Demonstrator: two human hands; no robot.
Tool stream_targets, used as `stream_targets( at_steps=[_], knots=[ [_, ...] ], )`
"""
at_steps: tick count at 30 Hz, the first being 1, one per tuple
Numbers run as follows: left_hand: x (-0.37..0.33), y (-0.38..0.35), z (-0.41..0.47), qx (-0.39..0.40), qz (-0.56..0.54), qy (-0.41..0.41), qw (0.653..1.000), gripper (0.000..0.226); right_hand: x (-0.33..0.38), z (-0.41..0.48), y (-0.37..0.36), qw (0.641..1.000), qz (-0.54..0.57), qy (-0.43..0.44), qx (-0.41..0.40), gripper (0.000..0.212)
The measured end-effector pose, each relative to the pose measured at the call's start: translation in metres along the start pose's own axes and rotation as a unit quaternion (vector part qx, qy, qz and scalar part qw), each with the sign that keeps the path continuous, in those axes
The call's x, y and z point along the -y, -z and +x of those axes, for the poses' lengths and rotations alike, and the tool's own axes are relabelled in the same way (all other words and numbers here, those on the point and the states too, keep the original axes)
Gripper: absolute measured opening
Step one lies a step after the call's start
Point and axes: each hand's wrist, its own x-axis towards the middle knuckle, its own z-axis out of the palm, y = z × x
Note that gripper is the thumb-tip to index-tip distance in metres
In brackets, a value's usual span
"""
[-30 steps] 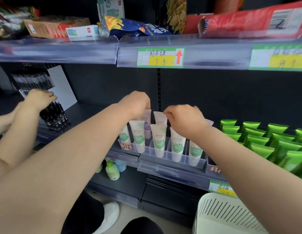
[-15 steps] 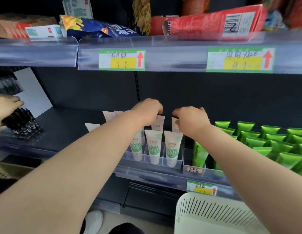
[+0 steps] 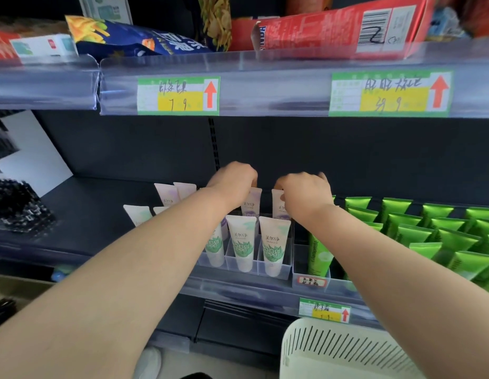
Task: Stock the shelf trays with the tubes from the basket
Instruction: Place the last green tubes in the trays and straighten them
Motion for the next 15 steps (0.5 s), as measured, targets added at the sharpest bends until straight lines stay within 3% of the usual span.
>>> stream_targets(
  at_steps=[8,15],
  knots=[
    [0.023,0.021,-0.001,-0.028,-0.065,0.007,0.997,0.029,0.016,0.010,0.010,0.999,0.031,0.018,-0.011,0.035],
    [0.070,0.032,-0.015,0.008,-0.002,0.084,0.996,0.032,0.067,0.030,0.009,0.991,0.102,0.085,0.034,0.024]
  ],
)
